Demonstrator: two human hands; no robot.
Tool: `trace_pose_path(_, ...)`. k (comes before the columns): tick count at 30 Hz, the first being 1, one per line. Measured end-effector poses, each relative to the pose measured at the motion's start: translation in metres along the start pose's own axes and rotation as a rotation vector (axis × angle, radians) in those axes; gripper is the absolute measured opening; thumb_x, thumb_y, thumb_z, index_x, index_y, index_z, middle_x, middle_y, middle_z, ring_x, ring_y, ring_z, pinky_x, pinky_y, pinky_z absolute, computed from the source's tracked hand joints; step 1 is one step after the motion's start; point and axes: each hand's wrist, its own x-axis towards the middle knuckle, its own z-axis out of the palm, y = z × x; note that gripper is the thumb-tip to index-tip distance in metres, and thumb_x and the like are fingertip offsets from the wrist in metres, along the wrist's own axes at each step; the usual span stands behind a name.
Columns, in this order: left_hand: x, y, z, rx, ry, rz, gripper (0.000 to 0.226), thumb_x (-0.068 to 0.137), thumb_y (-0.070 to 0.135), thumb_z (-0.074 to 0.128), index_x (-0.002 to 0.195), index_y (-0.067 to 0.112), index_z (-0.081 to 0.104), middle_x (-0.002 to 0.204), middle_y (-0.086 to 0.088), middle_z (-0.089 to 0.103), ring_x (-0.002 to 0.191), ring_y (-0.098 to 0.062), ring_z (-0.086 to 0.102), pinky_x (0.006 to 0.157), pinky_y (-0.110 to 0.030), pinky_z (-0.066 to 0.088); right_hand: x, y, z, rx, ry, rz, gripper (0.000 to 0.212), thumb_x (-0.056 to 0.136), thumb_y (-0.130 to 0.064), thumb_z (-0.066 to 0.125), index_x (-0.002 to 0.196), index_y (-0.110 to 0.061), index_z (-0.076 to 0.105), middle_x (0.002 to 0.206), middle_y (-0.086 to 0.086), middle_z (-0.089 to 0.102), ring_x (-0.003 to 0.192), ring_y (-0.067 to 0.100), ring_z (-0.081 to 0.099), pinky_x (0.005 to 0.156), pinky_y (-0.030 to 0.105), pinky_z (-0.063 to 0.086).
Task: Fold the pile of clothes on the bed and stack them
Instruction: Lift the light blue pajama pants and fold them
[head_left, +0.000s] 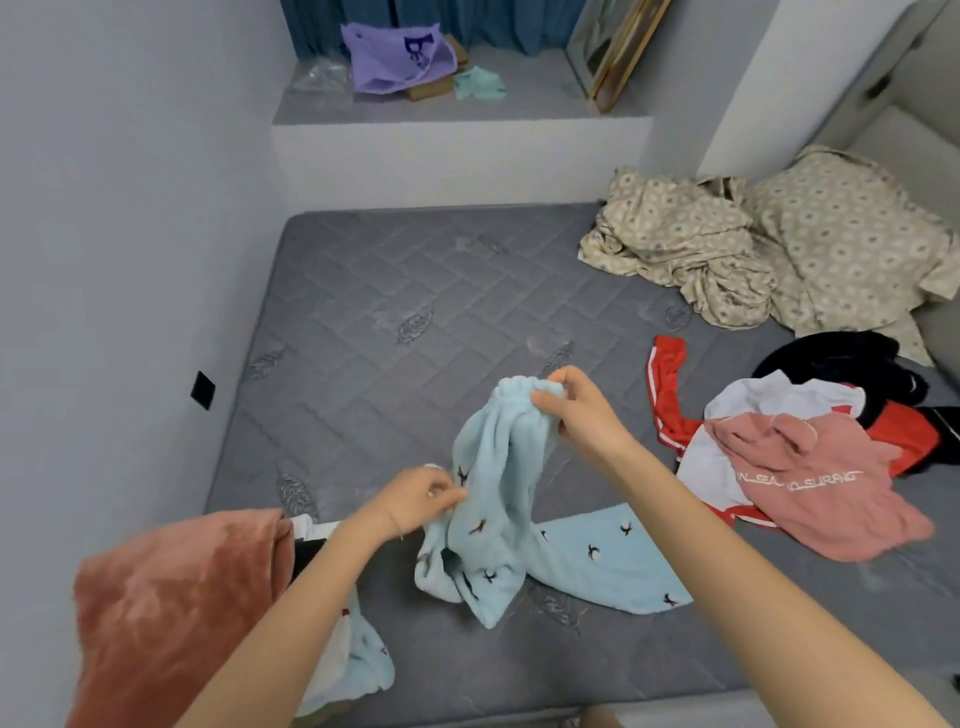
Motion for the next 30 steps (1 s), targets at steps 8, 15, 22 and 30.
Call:
trace_pose_path(8, 0.005, 0.095, -0.075, -0.174, -0.128, 0.362, 0.067, 0.096, 0.006, 0.050, 0.141, 0.049, 0.024, 0.147, 0.032, 0.016, 0.136, 0.016, 0.007, 0.104, -0.008, 0.016, -0.021, -0.048, -0.040, 0.103, -0.426, -0.052, 0.015, 0.088, -0.009, 0.060, 0.087, -0.019, 0.049, 0.076, -0.006, 0.057, 0.066, 0.008, 0.053, 0.059, 0.022, 0.038)
trace_pose_path(15, 0.015, 0.165, -0.074, -0.074, -0.281, 0.480, 0.039, 0.089, 0.004, 0.061, 0.125, 0.017, 0.056, 0.128, 0.001, 0.060, 0.119, -0.010, 0.054, 0.103, -0.021, 0.041, -0.032, -0.097, -0.088, 0.053, -0.556, -0.132, 0.010, 0.082, -0.015, 0.059, 0.087, -0.019, 0.052, 0.078, -0.007, 0.060, 0.069, 0.007, 0.055, 0.060, 0.021, 0.040)
trace_pose_path(22, 0.029, 0.176, -0.042, 0.013, -0.165, 0.408, 0.029, 0.083, 0.042, 0.070, 0.105, 0.022, 0.069, 0.120, 0.008, 0.052, 0.121, -0.008, 0.040, 0.107, -0.027, 0.032, -0.046, -0.114, -0.136, 0.083, -0.556, -0.194, 0.011, 0.081, -0.011, 0.058, 0.089, -0.015, 0.052, 0.078, -0.005, 0.062, 0.070, 0.008, 0.058, 0.063, 0.020, 0.045)
trace_pose_path(30, 0.018, 0.159, -0.055, -0.336, 0.172, 0.388, 0.016, 0.083, 0.025, 0.071, 0.099, 0.029, 0.073, 0.115, 0.030, 0.062, 0.111, 0.010, 0.055, 0.095, -0.012, 0.042, -0.054, -0.114, -0.190, 0.297, -0.274, -0.283, 0.017, 0.077, -0.003, 0.059, 0.087, -0.014, 0.051, 0.068, -0.007, 0.063, 0.060, 0.005, 0.060, 0.053, 0.016, 0.048)
